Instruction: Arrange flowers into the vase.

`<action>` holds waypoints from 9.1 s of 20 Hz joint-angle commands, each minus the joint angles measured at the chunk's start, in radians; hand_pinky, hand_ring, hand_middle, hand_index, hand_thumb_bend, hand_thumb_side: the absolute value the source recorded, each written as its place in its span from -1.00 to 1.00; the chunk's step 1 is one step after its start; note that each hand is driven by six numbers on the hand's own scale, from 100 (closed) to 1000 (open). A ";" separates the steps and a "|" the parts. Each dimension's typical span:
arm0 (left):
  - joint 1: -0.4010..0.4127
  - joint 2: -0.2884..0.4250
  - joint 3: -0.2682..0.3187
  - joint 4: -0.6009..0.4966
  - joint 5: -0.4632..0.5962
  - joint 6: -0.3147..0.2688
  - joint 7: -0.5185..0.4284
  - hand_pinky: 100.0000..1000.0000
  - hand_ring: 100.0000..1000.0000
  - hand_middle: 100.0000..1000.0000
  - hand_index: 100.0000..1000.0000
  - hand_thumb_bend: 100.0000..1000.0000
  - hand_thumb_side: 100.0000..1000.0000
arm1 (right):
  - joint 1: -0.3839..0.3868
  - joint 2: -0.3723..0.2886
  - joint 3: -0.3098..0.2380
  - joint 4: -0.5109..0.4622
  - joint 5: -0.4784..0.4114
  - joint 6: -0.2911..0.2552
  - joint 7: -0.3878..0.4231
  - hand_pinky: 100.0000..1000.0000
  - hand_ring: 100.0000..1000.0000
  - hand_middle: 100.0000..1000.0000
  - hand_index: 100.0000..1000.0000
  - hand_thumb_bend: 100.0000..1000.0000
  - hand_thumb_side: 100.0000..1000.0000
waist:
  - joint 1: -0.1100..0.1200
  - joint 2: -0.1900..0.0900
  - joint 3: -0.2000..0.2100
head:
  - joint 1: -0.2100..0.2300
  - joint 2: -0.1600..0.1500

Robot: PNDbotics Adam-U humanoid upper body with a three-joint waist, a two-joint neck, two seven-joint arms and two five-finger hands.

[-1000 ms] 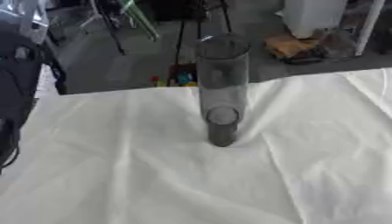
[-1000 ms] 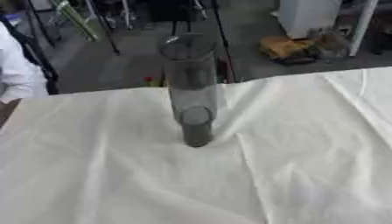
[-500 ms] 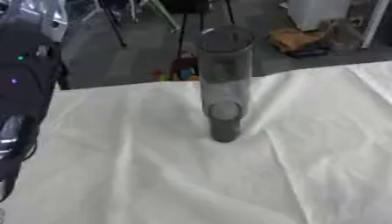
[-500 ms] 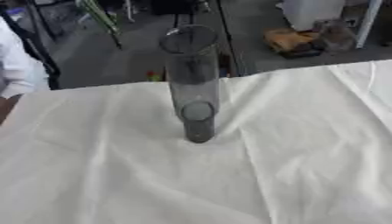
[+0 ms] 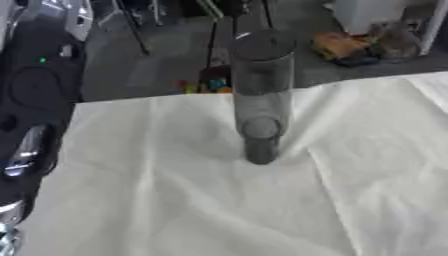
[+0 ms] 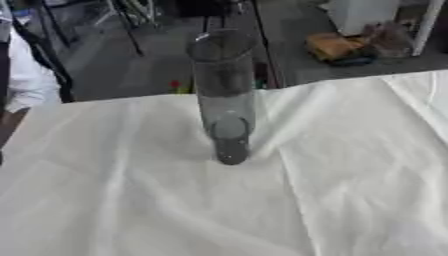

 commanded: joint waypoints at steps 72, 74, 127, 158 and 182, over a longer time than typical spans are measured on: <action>0.003 -0.013 -0.053 -0.104 -0.457 -0.001 0.110 -1.00 -1.00 -1.00 -1.00 -0.64 0.05 | -0.039 0.023 0.018 -0.016 -0.035 0.003 0.070 0.66 0.69 0.06 0.82 -1.00 0.88 | -0.005 0.068 -0.076 | 0.040 -0.163; 0.001 -0.020 -0.057 -0.093 -0.467 0.005 0.125 -1.00 -1.00 -1.00 -1.00 -0.68 0.05 | -0.041 0.024 0.018 -0.016 -0.036 0.004 0.072 0.66 0.69 0.05 0.82 -1.00 0.88 | -0.003 0.071 -0.080 | 0.042 -0.164; 0.036 0.016 -0.140 0.153 -0.444 0.076 0.016 -1.00 -1.00 -1.00 -1.00 -0.93 0.46 | -0.040 0.042 0.015 -0.016 -0.033 0.024 0.108 0.68 0.70 0.02 0.83 -1.00 0.81 | 0.009 0.097 -0.080 | 0.023 -0.174; 0.055 0.055 -0.163 0.136 -0.465 0.297 -0.301 -1.00 -0.48 -0.95 -0.54 -1.00 0.79 | -0.028 0.047 0.015 -0.016 -0.021 0.050 0.114 0.68 0.70 0.00 0.84 -1.00 0.79 | 0.021 0.082 -0.058 | 0.014 -0.158; 0.095 0.089 -0.179 0.139 -0.590 0.459 -0.451 -1.00 -0.29 -0.93 -0.54 -1.00 0.72 | -0.028 0.045 0.007 -0.016 -0.018 0.069 0.101 0.69 0.70 0.00 0.85 -1.00 0.77 | 0.043 0.065 -0.046 | -0.001 -0.146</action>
